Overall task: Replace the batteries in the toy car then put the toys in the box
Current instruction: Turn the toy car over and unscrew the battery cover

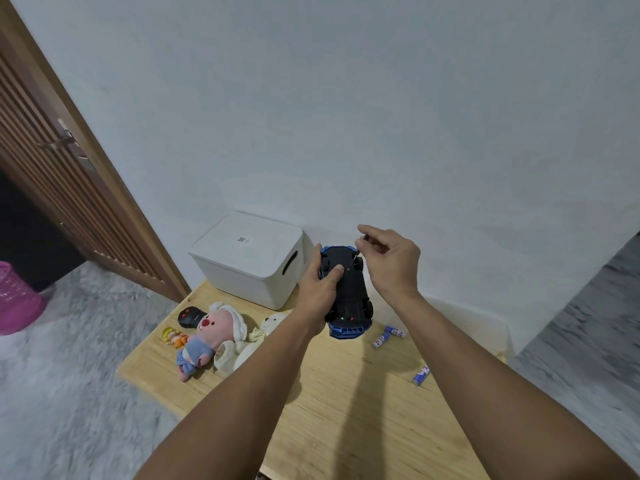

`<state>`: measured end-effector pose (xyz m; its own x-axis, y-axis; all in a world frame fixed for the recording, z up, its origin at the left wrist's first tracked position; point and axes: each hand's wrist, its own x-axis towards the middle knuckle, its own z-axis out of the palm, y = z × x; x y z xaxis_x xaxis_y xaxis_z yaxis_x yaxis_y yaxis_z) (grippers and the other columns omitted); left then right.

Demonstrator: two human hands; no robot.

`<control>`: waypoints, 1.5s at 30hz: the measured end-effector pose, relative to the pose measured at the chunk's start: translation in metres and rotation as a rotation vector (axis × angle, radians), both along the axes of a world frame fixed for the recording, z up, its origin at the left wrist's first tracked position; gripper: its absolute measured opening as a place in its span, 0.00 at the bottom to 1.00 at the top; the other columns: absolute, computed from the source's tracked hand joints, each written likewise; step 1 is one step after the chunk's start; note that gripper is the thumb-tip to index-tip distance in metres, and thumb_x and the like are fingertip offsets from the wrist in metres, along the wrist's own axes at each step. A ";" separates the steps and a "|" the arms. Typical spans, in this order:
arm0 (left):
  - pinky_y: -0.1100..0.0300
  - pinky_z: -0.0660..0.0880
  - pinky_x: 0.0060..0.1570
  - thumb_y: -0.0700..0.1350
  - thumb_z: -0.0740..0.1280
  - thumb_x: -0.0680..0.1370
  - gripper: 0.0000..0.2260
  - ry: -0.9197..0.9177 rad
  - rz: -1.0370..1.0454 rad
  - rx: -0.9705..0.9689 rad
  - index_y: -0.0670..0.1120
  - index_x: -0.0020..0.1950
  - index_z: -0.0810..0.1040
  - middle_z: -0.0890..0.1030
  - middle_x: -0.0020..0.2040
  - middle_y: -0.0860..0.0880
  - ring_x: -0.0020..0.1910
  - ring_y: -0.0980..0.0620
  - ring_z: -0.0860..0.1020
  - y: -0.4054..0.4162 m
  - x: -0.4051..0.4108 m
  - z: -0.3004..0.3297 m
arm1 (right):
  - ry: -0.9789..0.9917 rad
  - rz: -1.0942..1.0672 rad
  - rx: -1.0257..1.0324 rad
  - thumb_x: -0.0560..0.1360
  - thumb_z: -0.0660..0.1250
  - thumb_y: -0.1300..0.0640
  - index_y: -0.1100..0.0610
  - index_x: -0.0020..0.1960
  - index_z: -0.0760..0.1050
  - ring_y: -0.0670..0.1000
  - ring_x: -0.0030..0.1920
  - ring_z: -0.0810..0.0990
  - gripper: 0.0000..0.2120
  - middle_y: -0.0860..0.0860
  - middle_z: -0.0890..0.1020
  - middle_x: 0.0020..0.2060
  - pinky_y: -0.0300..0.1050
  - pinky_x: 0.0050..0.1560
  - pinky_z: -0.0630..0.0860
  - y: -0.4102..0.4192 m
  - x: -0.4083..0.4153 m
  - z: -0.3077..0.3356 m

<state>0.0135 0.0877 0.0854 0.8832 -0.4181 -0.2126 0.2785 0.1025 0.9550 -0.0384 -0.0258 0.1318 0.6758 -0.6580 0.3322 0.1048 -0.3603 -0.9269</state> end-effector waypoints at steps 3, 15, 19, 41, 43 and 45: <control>0.44 0.81 0.49 0.44 0.65 0.79 0.26 0.032 -0.009 -0.004 0.59 0.74 0.64 0.78 0.63 0.48 0.55 0.43 0.82 0.001 -0.001 0.002 | 0.044 0.050 0.021 0.75 0.68 0.66 0.59 0.59 0.81 0.39 0.43 0.83 0.13 0.50 0.85 0.46 0.30 0.48 0.77 0.001 0.000 0.002; 0.51 0.81 0.41 0.39 0.58 0.80 0.26 0.072 0.011 0.049 0.60 0.75 0.61 0.79 0.56 0.49 0.48 0.43 0.81 0.002 -0.009 0.014 | 0.071 0.087 0.051 0.76 0.66 0.68 0.59 0.55 0.82 0.45 0.44 0.83 0.11 0.50 0.85 0.43 0.31 0.47 0.78 -0.003 0.004 0.001; 0.51 0.81 0.45 0.40 0.59 0.80 0.28 0.068 0.001 0.077 0.59 0.77 0.58 0.79 0.56 0.51 0.51 0.44 0.81 0.003 -0.012 0.013 | 0.123 0.171 0.000 0.77 0.61 0.70 0.58 0.55 0.81 0.44 0.45 0.83 0.14 0.49 0.84 0.44 0.36 0.50 0.77 0.000 0.003 0.000; 0.44 0.79 0.51 0.39 0.58 0.81 0.18 0.082 -0.062 0.147 0.65 0.48 0.69 0.77 0.49 0.49 0.47 0.45 0.79 0.007 -0.020 0.014 | 0.534 0.267 -0.267 0.79 0.62 0.61 0.56 0.52 0.82 0.49 0.45 0.79 0.10 0.50 0.82 0.46 0.37 0.43 0.71 -0.012 -0.001 -0.016; 0.44 0.78 0.52 0.38 0.57 0.81 0.18 0.068 -0.063 0.155 0.64 0.46 0.69 0.77 0.47 0.51 0.47 0.46 0.78 0.008 -0.021 0.011 | 0.606 0.292 -0.353 0.77 0.67 0.59 0.56 0.52 0.83 0.50 0.46 0.80 0.08 0.51 0.84 0.49 0.39 0.45 0.72 -0.010 -0.004 -0.024; 0.48 0.79 0.49 0.37 0.57 0.81 0.18 0.064 -0.051 0.145 0.63 0.50 0.69 0.77 0.46 0.51 0.45 0.48 0.78 0.009 -0.022 0.005 | 0.628 0.272 -0.389 0.76 0.68 0.58 0.56 0.53 0.84 0.51 0.50 0.81 0.08 0.52 0.84 0.50 0.39 0.48 0.73 -0.006 -0.006 -0.032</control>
